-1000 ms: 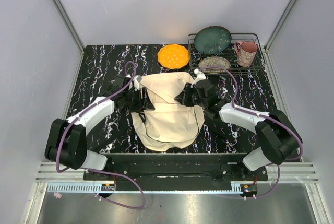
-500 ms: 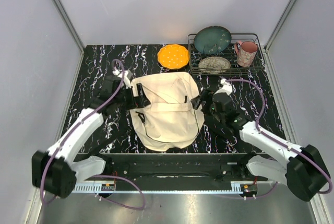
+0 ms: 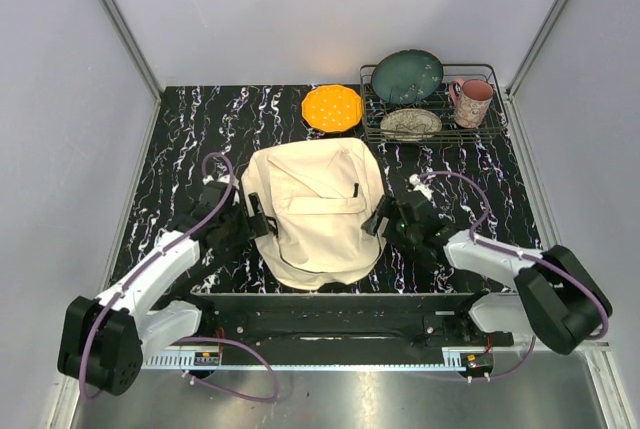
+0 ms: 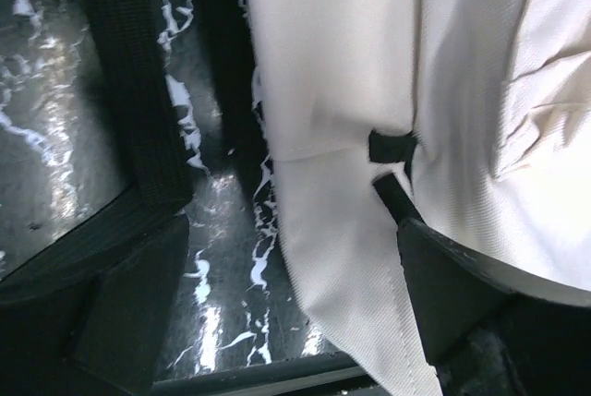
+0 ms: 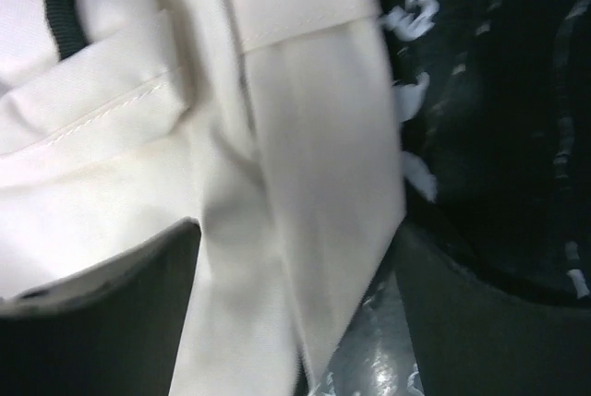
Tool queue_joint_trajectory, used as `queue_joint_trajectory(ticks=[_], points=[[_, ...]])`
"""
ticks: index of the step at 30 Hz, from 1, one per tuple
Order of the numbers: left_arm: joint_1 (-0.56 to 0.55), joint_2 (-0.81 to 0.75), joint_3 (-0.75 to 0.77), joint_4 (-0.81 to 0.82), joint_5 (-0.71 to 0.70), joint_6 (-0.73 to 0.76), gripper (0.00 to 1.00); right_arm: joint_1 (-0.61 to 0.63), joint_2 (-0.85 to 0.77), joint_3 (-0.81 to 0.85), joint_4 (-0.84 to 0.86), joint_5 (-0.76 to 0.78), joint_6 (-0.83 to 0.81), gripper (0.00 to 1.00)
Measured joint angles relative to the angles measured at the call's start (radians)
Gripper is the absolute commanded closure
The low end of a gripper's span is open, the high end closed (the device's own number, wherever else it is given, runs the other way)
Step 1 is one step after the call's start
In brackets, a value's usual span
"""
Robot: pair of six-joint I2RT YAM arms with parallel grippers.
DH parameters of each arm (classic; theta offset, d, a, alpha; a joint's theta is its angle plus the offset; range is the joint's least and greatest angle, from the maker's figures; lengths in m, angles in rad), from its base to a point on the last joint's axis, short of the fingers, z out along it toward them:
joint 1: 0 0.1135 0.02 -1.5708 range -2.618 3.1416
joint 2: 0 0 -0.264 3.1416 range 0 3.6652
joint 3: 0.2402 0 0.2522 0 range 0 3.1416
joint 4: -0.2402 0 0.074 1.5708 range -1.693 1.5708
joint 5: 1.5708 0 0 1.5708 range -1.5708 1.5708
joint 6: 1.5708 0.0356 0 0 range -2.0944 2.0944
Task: Pack the student bag
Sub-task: Move the student bag to the center of the board.
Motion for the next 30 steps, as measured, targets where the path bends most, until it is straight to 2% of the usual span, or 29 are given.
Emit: queue_joint_trajectory(ticks=[3, 4, 6, 7, 11, 12, 15, 17, 19, 21, 24, 30], points=[[0.001, 0.04, -0.01, 0.06, 0.06, -0.009, 0.01, -0.001, 0.078, 0.027, 0.078, -0.072, 0.013, 0.28], [0.0, 0.057, -0.011, 0.089, 0.086, -0.01, 0.01, -0.003, 0.103, 0.03, 0.108, -0.097, 0.019, 0.41], [-0.005, 0.088, -0.013, 0.136, 0.13, -0.013, 0.01, -0.006, 0.144, 0.032, 0.163, -0.139, 0.034, 0.56], [-0.01, 0.109, -0.013, 0.161, 0.149, -0.014, 0.01, -0.008, 0.168, 0.029, 0.191, -0.161, 0.047, 0.72], [-0.058, 0.206, -0.005, 0.231, 0.195, -0.016, 0.01, -0.01, 0.179, -0.005, 0.261, -0.197, 0.087, 0.92], [-0.074, 0.225, 0.0, 0.235, 0.195, -0.016, 0.01, -0.01, 0.162, -0.018, 0.263, -0.194, 0.094, 0.94], [-0.13, 0.267, 0.027, 0.242, 0.196, -0.017, 0.01, -0.01, 0.047, -0.055, 0.193, -0.16, 0.099, 0.92], [-0.154, 0.284, 0.046, 0.245, 0.2, -0.018, 0.01, -0.01, -0.063, -0.066, 0.103, -0.125, 0.096, 0.86], [-0.17, 0.296, 0.064, 0.249, 0.202, -0.016, 0.01, -0.01, -0.198, -0.071, 0.005, -0.073, 0.09, 0.5], [-0.178, 0.299, 0.086, 0.234, 0.185, -0.016, 0.01, -0.01, -0.302, -0.073, -0.05, -0.041, 0.086, 0.32], [-0.175, 0.298, 0.139, 0.176, 0.13, -0.015, 0.01, -0.007, -0.375, -0.072, -0.095, -0.012, 0.065, 0.23], [-0.096, 0.211, 0.195, 0.045, -0.007, -0.013, 0.01, -0.007, -0.386, -0.013, -0.314, 0.095, 0.05, 0.15]])
